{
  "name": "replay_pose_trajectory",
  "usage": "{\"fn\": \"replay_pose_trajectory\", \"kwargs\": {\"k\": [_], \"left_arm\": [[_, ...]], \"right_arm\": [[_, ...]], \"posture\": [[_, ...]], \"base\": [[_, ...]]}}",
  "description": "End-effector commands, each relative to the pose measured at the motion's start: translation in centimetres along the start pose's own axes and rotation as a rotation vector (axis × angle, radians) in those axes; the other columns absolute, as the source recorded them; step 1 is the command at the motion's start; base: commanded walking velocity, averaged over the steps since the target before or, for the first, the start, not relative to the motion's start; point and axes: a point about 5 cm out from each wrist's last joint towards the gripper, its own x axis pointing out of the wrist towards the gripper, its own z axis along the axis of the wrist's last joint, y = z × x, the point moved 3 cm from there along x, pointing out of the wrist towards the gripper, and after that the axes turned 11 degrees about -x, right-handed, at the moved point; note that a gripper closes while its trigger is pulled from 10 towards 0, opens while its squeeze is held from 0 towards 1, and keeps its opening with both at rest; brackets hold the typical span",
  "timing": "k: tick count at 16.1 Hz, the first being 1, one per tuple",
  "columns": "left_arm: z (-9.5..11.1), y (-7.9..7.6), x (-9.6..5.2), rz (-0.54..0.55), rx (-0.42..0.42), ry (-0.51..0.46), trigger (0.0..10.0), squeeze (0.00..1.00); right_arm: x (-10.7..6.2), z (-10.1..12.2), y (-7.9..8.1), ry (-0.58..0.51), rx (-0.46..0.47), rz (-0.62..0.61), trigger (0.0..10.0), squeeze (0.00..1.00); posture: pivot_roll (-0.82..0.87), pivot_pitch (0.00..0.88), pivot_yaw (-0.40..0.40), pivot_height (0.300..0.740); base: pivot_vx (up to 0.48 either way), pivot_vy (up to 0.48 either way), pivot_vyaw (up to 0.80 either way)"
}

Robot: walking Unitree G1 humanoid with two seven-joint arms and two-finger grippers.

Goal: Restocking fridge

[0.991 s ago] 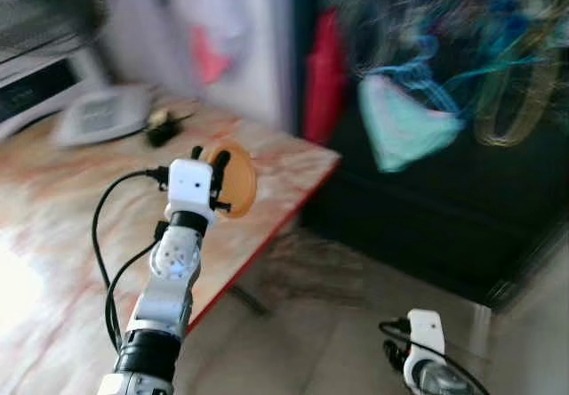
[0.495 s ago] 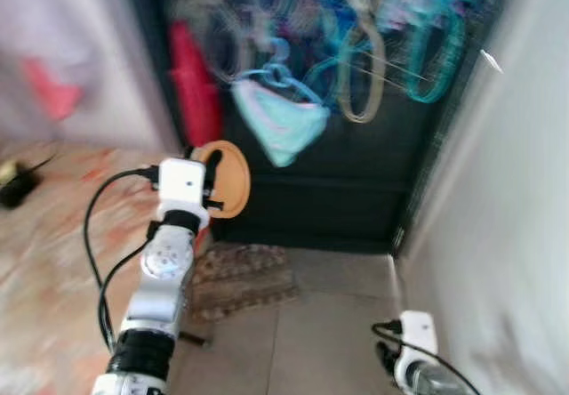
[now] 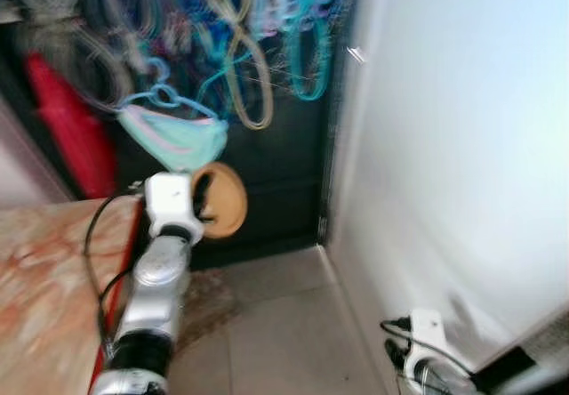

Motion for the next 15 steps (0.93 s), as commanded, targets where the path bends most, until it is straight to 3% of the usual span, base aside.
{"fn": "replay_pose_trajectory", "kwargs": {"k": [1,3,5,6,8,11,15], "left_arm": [[-1.2,1.1,0.2,0.046,-0.035,0.066,10.0,0.0],[-5.2,3.9,-1.3,0.137,-0.032,0.227,10.0,0.0],[-8.2,5.2,-3.1,0.197,-0.047,0.357,10.0,0.0],[-11.0,5.8,-5.2,0.211,-0.017,0.483,10.0,0.0],[-14.0,6.5,-8.3,0.245,0.001,0.624,10.0,0.0],[-16.8,7.4,-11.9,0.3,-0.004,0.771,10.0,0.0],[-17.5,8.4,-13.5,0.277,0.068,0.843,10.0,0.0]], "right_arm": [[0.0,-0.4,0.2,0.015,0.014,0.003,10.0,0.0],[0.0,-0.6,0.3,0.018,0.016,0.007,10.0,0.0],[0.0,-0.7,0.4,0.021,0.013,0.012,10.0,0.0],[-0.1,-0.9,0.4,0.025,0.012,0.013,10.0,0.0],[-0.2,-1.4,0.3,0.036,0.01,0.011,10.0,0.0],[-0.3,-2.3,0.3,0.049,0.023,0.002,10.0,0.0],[-0.3,-3.2,1.7,0.063,0.069,0.015,10.0,0.0]], "posture": [[0.0,0.0,0.093,0.74],[0.0,0.0,0.097,0.74],[0.0,0.0,0.096,0.74],[-0.01,0.0,0.096,0.74],[-0.01,0.005,0.094,0.74],[-0.03,0.033,0.109,0.74],[-0.06,0.046,0.159,0.74]], "base": [[0.0,0.0,-0.79],[0.0,0.0,-0.79],[0.0,0.0,-0.79],[0.0,0.0,-0.79],[0.0,0.0,-0.79],[0.0,0.0,-0.79],[0.0,0.0,-0.78]]}}
